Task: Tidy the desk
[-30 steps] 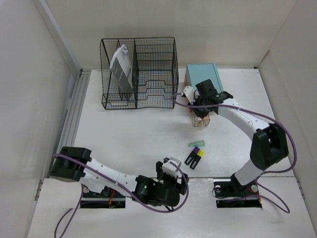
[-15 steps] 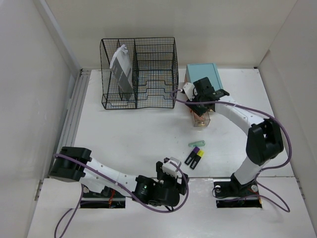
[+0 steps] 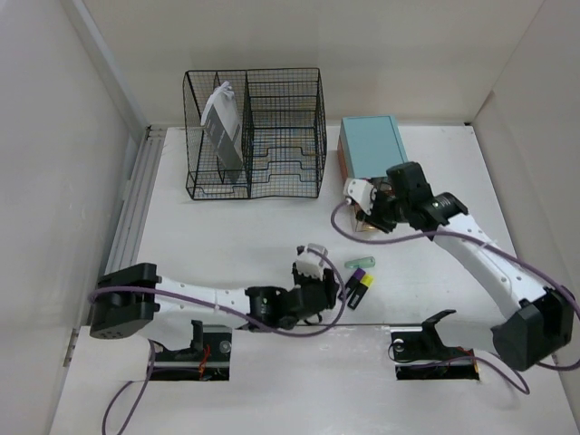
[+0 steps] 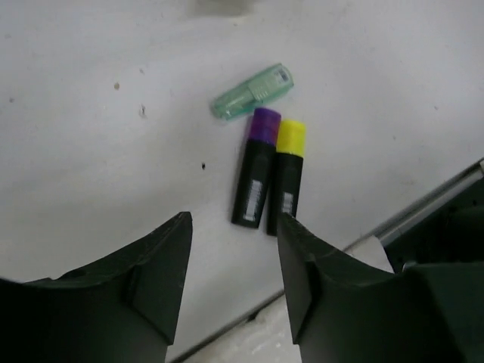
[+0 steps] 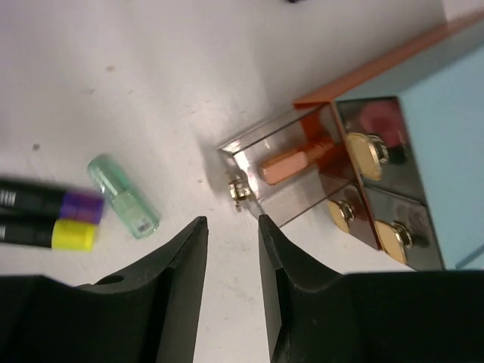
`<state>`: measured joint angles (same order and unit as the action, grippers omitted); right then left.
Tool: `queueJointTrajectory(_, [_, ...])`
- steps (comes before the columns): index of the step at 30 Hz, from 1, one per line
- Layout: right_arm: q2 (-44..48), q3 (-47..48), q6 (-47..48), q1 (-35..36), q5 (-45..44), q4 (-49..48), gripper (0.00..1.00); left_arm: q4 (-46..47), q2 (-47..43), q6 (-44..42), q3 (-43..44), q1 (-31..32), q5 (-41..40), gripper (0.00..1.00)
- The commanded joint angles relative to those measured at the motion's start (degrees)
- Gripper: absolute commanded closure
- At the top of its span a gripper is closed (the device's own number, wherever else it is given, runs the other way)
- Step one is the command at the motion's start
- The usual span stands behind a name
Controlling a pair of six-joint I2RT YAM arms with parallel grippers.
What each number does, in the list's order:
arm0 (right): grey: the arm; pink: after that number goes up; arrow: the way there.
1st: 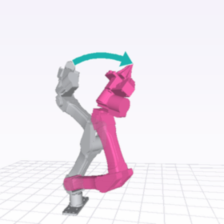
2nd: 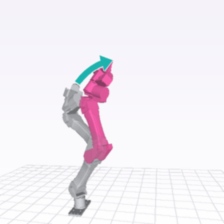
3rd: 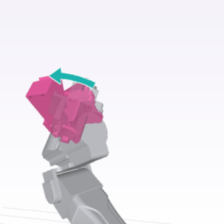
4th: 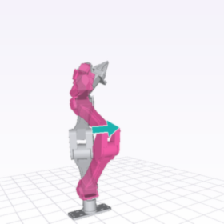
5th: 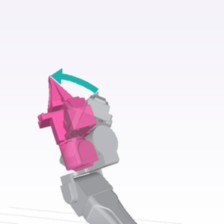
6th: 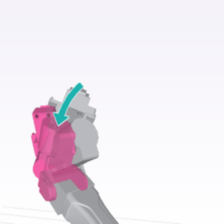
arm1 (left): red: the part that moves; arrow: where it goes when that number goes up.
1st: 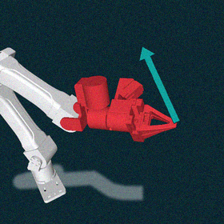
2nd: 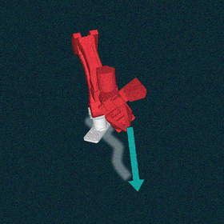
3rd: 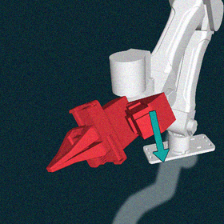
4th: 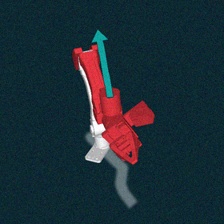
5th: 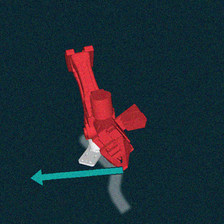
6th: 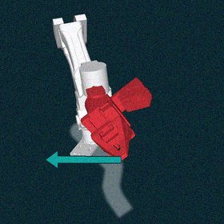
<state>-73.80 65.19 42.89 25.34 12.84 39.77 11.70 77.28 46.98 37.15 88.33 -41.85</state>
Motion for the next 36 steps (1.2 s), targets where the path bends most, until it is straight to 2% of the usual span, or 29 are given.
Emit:
queueJointTrajectory(1, [4.0,-7.0,15.9,0.4,9.2,5.3,0.62,9.1,-2.2,-10.2,-0.8,-7.3,12.4,0.56])
queueJointTrajectory(4, [6.3,-11.0,23.3,0.4,9.2,6.0,0.6,7.6,0.9,-15.3,2.9,-9.6,18.7,0.7])
queueJointTrajectory(7, [6.3,-14.8,24.8,0.4,7.5,5.2,0.59,5.4,3.7,-17.6,6.5,-11.8,22.9,0.7])
queueJointTrajectory(11, [5.7,-17.3,24.7,0.4,6.4,1.0,0.58,4.1,4.4,-17.1,6.3,-12.3,22.9,0.64])
queueJointTrajectory(12, [5.0,-18.1,24.0,0.4,5.7,0.2,0.58,5.2,3.7,-16.5,5.5,-12.9,23.5,0.57])
queueJointTrajectory(14, [4.3,-18.8,23.1,0.9,4.3,-2.2,0.58,5.8,1.8,-14.3,2.9,-13.5,23.5,0.51])
queueJointTrajectory(16, [3.4,-19.4,22.6,0.9,3.4,-3.5,0.57,6.4,-1.9,-12.9,0.7,-14.1,23.0,0.4])
queueJointTrajectory(20, [0.4,-19.9,22.6,2.7,2.4,-4.7,0.55,6.4,-9.1,-10.4,-3.9,-14.1,22.4,0.35])
queueJointTrajectory(23, [-1.8,-19.9,22.1,3.8,1.7,-5.3,0.54,4.5,-15.6,-9.9,-7.3,-14.1,22.4,0.35])
queueJointTrajectory(31, [-4.3,-18.8,22.8,5.1,2.2,-3.4,0.54,-3.7,-30.1,-8.7,-11.7,-13.5,20.3,0.47])
queueJointTrajectory(36, [-5.7,-18.8,23.8,5.6,2.2,-2.2,0.54,-9.4,-37.6,-8.1,-12.3,-13.5,18.6,0.47])
